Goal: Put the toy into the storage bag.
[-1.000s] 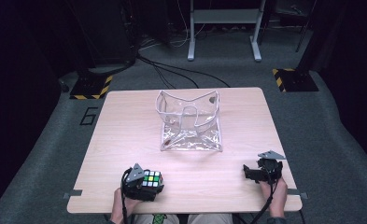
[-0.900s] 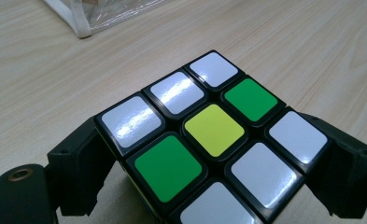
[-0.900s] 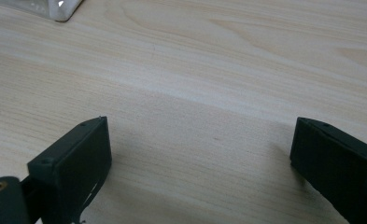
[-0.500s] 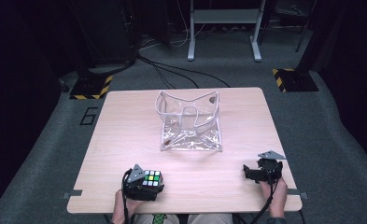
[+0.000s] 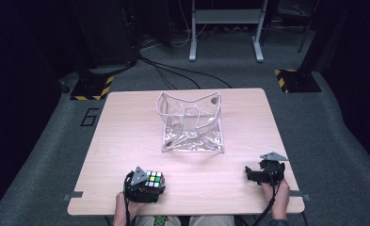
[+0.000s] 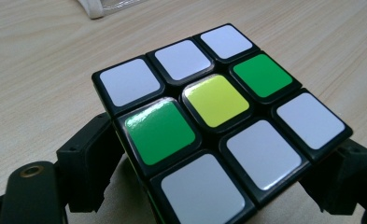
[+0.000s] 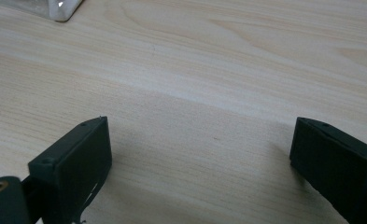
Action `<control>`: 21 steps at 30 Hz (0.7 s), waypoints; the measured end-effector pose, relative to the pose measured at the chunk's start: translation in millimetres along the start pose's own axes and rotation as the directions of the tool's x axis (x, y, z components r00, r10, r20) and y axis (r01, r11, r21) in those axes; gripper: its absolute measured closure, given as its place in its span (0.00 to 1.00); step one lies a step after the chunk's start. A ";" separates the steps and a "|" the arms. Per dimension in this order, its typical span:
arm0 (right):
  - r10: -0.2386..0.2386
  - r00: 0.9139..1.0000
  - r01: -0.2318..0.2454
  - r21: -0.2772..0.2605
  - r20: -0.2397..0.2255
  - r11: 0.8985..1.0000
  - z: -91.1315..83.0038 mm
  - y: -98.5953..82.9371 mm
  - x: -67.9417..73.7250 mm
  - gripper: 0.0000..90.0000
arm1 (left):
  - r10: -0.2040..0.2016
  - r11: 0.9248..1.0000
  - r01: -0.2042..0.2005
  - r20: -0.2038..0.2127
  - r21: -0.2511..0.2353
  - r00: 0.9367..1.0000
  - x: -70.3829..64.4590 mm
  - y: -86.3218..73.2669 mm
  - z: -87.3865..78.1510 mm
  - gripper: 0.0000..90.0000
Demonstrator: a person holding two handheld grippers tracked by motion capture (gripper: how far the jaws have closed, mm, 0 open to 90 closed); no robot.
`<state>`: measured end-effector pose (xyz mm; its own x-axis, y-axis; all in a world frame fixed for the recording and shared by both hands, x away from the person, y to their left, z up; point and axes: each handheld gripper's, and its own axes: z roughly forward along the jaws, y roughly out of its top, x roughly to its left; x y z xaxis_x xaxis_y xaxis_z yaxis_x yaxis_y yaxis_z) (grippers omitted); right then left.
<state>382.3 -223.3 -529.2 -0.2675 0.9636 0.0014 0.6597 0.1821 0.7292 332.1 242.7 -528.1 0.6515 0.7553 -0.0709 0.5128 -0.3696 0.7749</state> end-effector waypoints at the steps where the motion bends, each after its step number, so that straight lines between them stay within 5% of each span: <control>1: 0.000 1.000 0.000 0.000 0.000 1.000 0.0 0.0 0.0 0.05 | -0.001 1.000 0.001 -0.003 -0.001 1.000 0.0 0.0 0.1 0.18; 21: 0.000 1.000 0.000 0.000 0.000 1.000 0.0 0.0 0.0 0.05 | -0.005 1.000 0.005 0.002 -0.017 1.000 2.3 4.9 -2.1 0.18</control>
<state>382.3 -223.3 -529.2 -0.2670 0.9637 0.0014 0.6597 0.1817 0.7292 334.8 243.7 -523.1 0.6497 0.7564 -0.0759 0.5064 -0.3561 0.7853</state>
